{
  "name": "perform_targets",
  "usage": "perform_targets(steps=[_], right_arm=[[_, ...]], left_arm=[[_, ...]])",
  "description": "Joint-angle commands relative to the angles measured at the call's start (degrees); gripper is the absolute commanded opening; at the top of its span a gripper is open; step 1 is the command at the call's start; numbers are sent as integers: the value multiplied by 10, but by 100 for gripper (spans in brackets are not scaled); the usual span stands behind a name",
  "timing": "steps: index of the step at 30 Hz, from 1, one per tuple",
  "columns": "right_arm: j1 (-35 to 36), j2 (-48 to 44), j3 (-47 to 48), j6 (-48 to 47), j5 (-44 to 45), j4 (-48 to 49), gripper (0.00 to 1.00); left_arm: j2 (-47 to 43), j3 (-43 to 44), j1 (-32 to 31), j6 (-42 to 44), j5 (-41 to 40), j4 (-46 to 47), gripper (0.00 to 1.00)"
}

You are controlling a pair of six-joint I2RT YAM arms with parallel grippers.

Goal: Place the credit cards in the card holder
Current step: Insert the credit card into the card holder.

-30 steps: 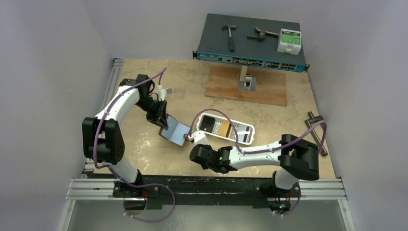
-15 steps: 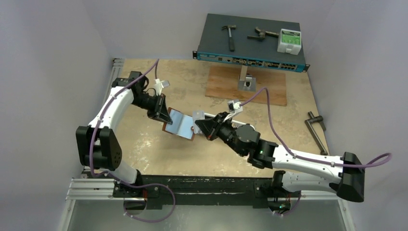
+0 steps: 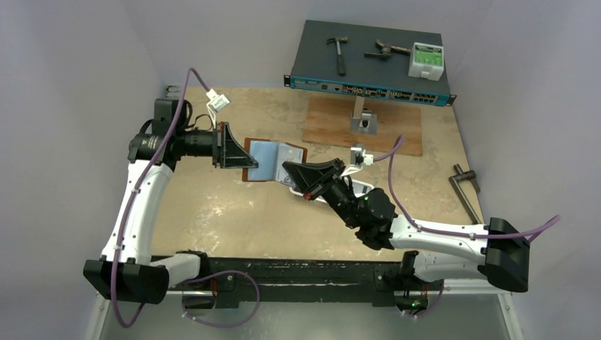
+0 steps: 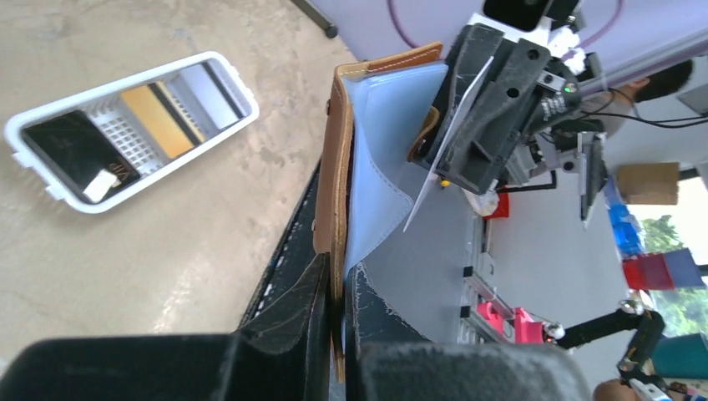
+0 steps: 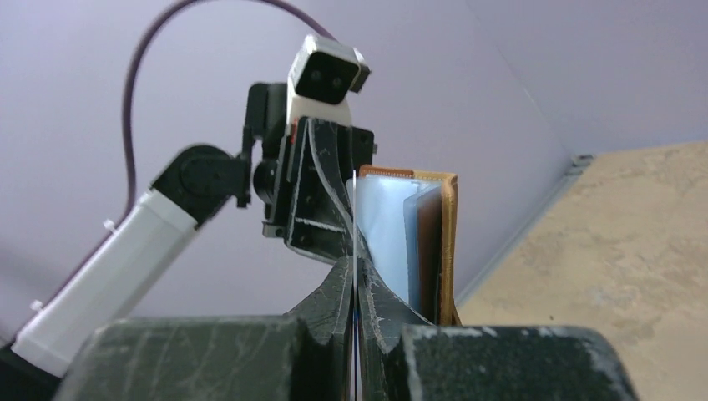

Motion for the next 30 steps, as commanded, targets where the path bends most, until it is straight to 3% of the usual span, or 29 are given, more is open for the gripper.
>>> perform_targets(steps=[1, 9, 19, 30], right_arm=[[3, 0, 6, -16, -17, 113, 0], [9, 14, 13, -31, -12, 140, 0], [37, 33, 24, -96, 59, 164, 0], [37, 65, 32, -104, 73, 253, 0]], left_arm=[[-44, -50, 5, -155, 86, 190, 0], [-72, -56, 5, -251, 100, 292, 0], [-111, -103, 3, -367, 98, 418, 0], [-121, -102, -2, -378, 112, 411, 0]])
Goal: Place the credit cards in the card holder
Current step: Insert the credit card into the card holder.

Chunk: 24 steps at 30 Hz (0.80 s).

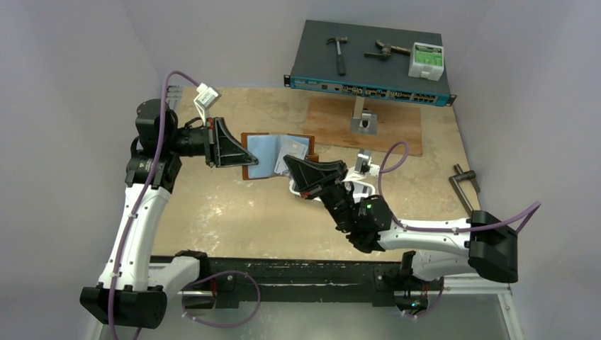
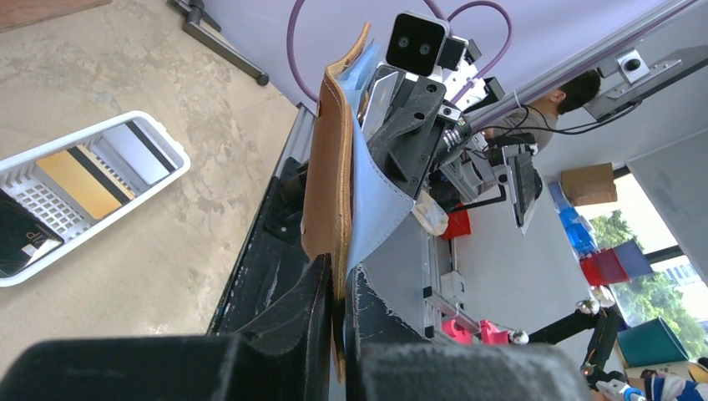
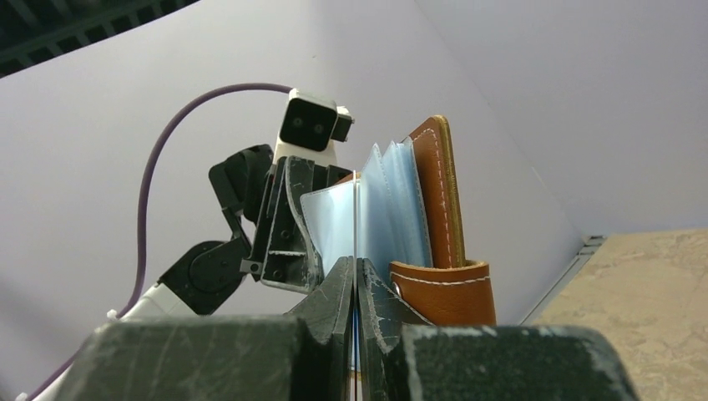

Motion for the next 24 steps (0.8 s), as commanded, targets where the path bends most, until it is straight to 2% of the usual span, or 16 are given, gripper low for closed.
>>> perform_targets(steps=[1, 24], right_arm=[[1, 14, 29, -17, 11, 71, 0], [0, 65, 28, 49, -13, 108, 0]], left_arm=[[-14, 4, -5, -15, 24, 17, 0], [-19, -4, -9, -21, 21, 30, 0]])
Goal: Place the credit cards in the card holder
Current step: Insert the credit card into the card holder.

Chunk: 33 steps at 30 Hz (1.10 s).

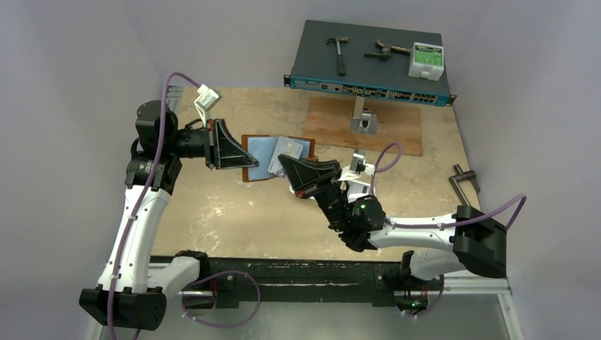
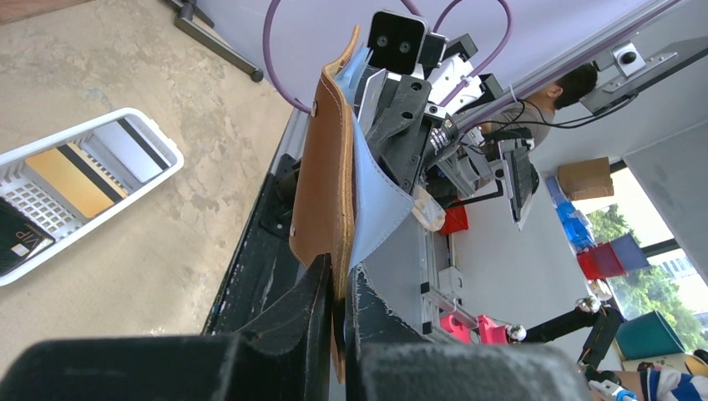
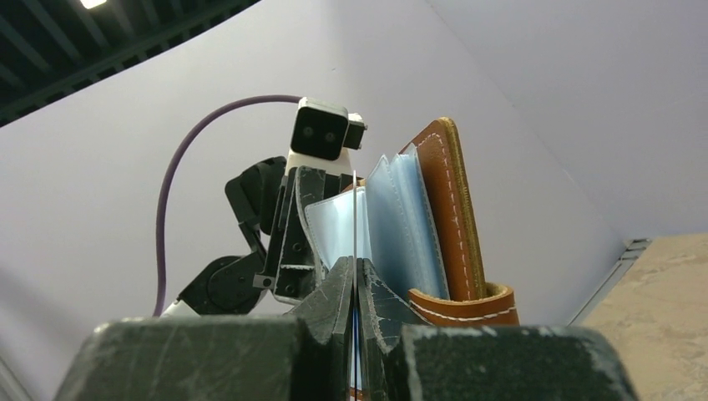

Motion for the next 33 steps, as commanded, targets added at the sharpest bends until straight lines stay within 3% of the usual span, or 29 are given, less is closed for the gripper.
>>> perform_targets(steps=[1, 13, 20, 25, 29, 33], right_arm=[[1, 11, 12, 22, -15, 38, 0], [2, 4, -4, 30, -28, 34, 0], [-8, -106, -35, 33, -9, -164, 0], [-8, -158, -52, 60, -8, -340, 0], [-8, -165, -84, 95, -19, -432, 0], [-8, -158, -133, 164, -17, -499, 0]], left_arm=[[-10, -1, -3, -17, 16, 31, 0], [-12, -3, -4, -39, 17, 47, 0], [-15, -53, -13, 47, 3, -32, 0], [-11, -140, -68, 148, -43, -103, 0], [20, -229, -119, 135, -80, -11, 0], [101, -260, -139, 185, -110, 11, 0]])
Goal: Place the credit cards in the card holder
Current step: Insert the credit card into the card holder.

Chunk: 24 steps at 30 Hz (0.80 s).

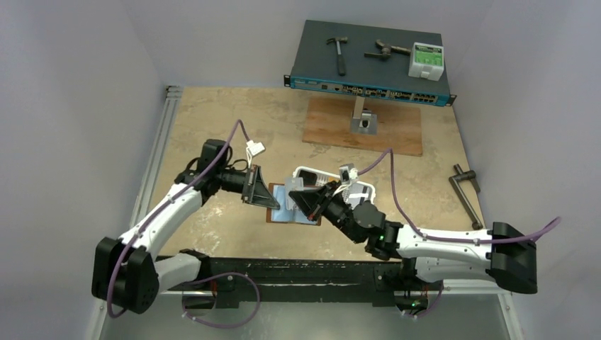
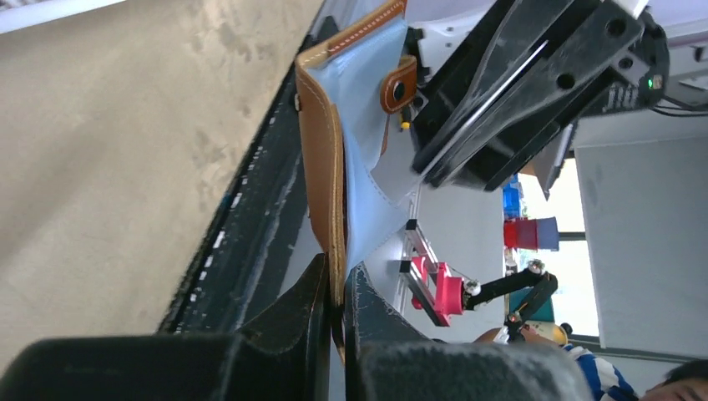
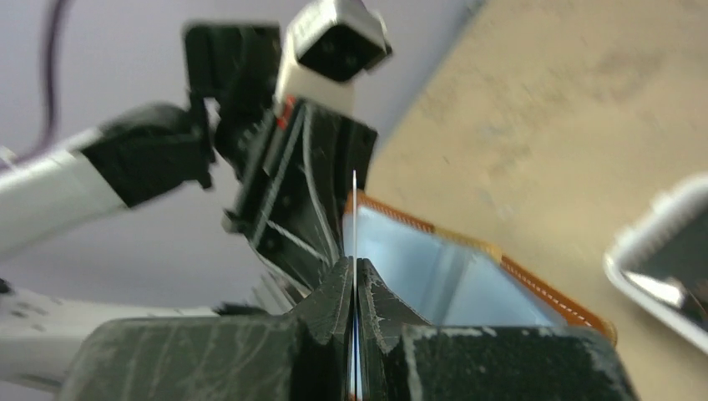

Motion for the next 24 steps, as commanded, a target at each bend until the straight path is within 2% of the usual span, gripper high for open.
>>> perform_targets(steps=[1, 5, 8, 11, 18, 22, 24], right_arm=[[-1, 6, -53, 86, 0, -124, 0], [-1, 23, -95, 121, -2, -169, 0], [-1, 50, -104, 133, -18, -178, 0], [-2, 81, -95, 122, -16, -173, 0], [-1, 176, -65, 119, -46, -141, 0], [-7, 193, -65, 105, -53, -133, 0], [-16, 199, -56, 91, -60, -140, 0]], left_arm=[[83, -25, -21, 80, -32, 52, 0], [191, -27, -41, 148, -43, 41, 0], [278, 5, -56, 199, -65, 9, 0], [342, 16, -66, 178, -77, 36, 0], [349, -25, -107, 98, -118, 166, 0], [379, -34, -112, 82, -149, 194, 0], [383, -27, -118, 87, -182, 174, 6]])
